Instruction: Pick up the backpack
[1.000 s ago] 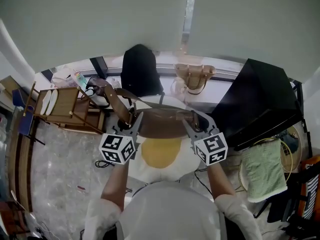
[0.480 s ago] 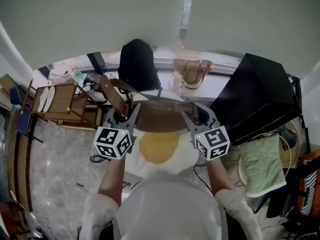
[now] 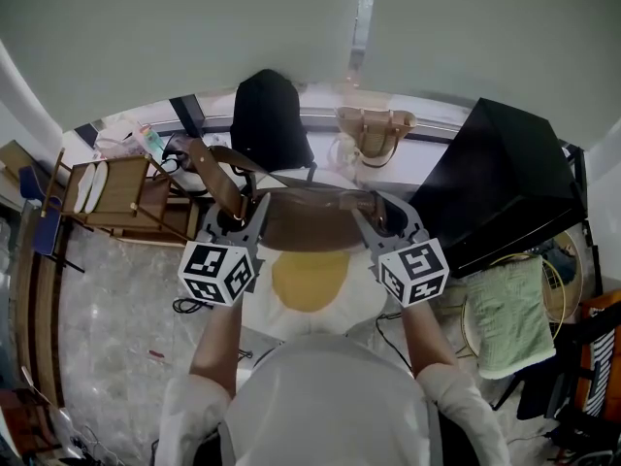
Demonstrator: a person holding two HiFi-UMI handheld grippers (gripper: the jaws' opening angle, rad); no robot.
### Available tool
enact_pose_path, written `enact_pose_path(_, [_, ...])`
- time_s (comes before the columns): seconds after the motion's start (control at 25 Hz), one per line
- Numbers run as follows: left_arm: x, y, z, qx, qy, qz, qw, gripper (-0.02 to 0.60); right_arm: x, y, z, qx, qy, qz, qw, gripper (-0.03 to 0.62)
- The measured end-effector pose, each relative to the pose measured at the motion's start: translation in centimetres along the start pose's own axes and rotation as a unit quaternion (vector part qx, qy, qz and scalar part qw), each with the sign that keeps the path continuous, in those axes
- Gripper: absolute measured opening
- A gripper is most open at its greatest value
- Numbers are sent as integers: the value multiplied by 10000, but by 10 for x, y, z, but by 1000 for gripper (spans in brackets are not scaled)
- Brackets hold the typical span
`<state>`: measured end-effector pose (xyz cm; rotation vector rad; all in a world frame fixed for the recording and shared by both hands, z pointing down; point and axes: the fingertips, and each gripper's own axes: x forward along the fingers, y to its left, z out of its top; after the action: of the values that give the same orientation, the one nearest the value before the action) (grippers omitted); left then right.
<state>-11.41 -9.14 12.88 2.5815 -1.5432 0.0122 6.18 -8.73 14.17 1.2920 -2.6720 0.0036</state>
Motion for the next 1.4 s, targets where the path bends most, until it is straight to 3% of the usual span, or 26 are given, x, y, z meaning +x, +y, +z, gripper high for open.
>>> enact_pose_path(1.4, [2,-2,-2,-89,12,-10,10000,152,-2,-2,0,-197,95,-126,9997,175])
